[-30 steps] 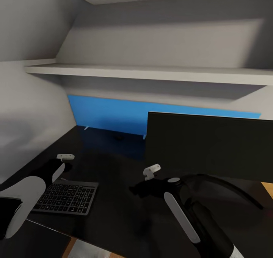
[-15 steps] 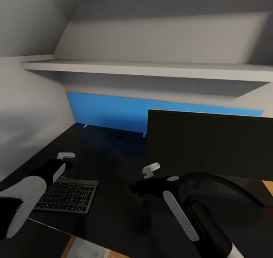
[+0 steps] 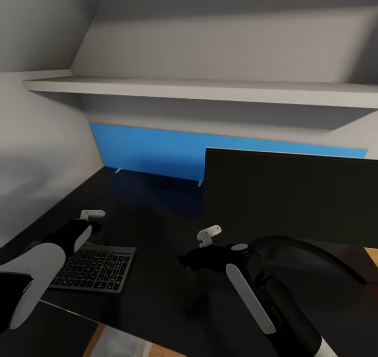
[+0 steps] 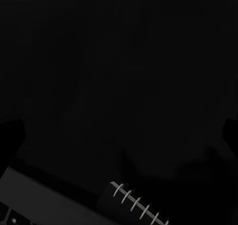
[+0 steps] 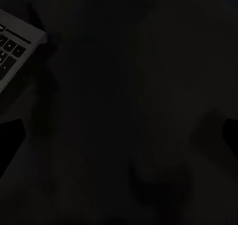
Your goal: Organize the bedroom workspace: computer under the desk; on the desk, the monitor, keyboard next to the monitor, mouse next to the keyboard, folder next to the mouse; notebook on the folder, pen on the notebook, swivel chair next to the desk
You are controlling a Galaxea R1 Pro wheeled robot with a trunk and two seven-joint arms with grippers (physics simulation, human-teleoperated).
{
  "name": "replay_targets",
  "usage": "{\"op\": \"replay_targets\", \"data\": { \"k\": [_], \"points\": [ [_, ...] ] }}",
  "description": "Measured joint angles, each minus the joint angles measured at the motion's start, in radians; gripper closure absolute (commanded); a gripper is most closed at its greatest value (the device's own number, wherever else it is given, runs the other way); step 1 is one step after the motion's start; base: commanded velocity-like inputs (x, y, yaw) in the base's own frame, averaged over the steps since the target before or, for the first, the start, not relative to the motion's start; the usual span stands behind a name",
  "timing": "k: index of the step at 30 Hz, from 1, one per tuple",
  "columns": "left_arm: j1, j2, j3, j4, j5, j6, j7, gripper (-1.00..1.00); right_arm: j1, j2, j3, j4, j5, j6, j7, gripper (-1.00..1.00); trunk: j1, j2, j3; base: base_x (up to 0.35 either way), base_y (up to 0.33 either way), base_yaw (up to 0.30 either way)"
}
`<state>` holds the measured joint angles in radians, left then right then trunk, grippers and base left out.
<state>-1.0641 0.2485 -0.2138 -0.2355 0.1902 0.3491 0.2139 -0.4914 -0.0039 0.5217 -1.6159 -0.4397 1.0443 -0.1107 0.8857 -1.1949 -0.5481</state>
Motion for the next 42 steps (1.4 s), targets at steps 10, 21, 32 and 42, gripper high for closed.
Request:
{"op": "replay_targets", "data": {
  "k": [10,21,32,42],
  "points": [
    [0.004,0.008,0.002,0.0,0.002,-0.012,-0.001,-1.0,0.0,0.0,0.0,0.0,0.0,0.0,0.0,-1.0,0.0,0.0,-0.016,0.0,0.0,0.0],
    [0.008,0.01,0.003,0.0,0.003,-0.015,-0.002,-1.0,0.0,0.0,0.0,0.0,0.0,0.0,0.0,-1.0,0.0,0.0,-0.033,0.0,0.0,0.0],
    [0.009,0.009,0.002,0.0,0.004,-0.016,-0.008,-1.0,0.0,0.0,0.0,0.0,0.0,0.0,0.0,-1.0,0.0,0.0,-0.05,0.0,0.0,0.0],
    [0.009,0.01,0.004,-0.001,0.006,-0.017,-0.026,-1.0,0.0,0.0,-0.001,0.0,0.0,0.0,0.0,-1.0,0.0,0.0,-0.066,0.0,0.0,0.0]
  ]
}}
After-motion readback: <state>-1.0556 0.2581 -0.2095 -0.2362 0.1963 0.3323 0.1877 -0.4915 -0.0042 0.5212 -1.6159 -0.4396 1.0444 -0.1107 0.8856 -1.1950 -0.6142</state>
